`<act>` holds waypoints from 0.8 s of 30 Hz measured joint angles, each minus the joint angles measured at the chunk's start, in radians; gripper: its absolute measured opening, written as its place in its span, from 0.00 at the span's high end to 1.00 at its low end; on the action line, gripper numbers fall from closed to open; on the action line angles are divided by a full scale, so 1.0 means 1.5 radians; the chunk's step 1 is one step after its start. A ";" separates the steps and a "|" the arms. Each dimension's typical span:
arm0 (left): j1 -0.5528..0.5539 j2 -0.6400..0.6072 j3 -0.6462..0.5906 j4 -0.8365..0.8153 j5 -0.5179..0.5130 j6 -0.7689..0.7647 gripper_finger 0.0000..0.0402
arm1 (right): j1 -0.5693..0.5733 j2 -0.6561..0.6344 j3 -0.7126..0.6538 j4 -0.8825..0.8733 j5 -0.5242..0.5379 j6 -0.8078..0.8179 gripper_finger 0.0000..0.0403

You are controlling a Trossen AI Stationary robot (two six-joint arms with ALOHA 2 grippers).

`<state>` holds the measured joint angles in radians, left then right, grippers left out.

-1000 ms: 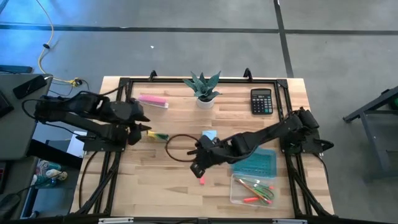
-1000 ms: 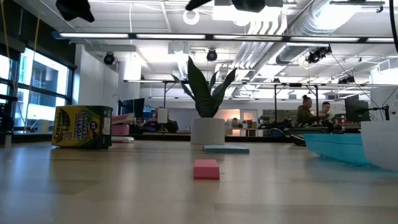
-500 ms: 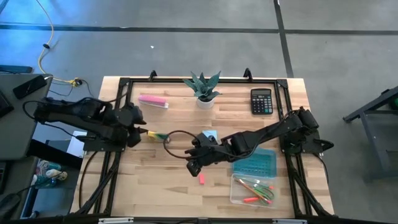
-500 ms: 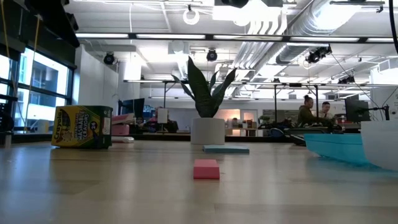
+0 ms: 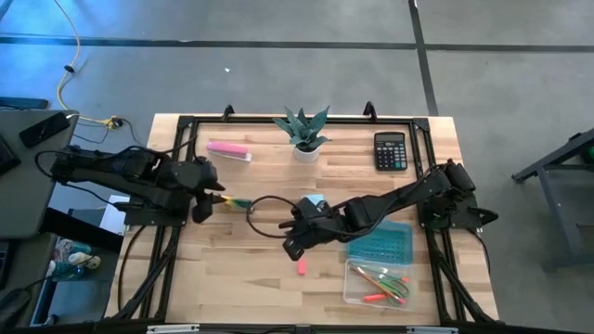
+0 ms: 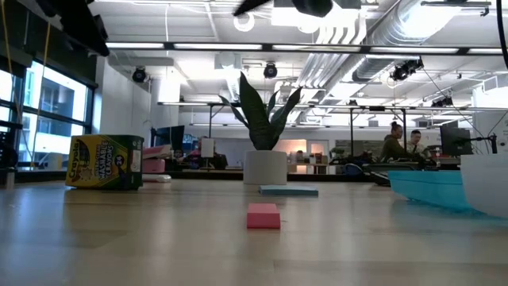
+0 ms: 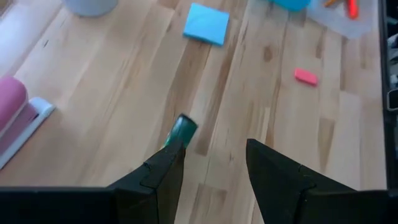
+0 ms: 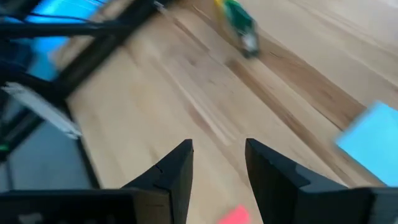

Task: Pack school essentials
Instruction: Put the pink eraser into the blue supply box

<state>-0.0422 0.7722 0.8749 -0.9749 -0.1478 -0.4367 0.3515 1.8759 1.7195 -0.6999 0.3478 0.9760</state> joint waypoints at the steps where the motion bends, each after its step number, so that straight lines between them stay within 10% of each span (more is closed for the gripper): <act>1: 0.000 0.000 0.000 0.007 0.000 0.000 0.60 | -0.001 0.000 0.000 -0.022 0.001 0.014 0.66; 24: 0.095 0.000 0.000 0.035 -0.049 -0.097 0.60 | 0.038 0.001 0.000 -0.168 -0.088 0.343 0.66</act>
<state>0.1006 0.7719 0.8749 -0.9226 -0.2209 -0.5821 0.4081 1.8767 1.7195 -0.9524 0.2165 1.4909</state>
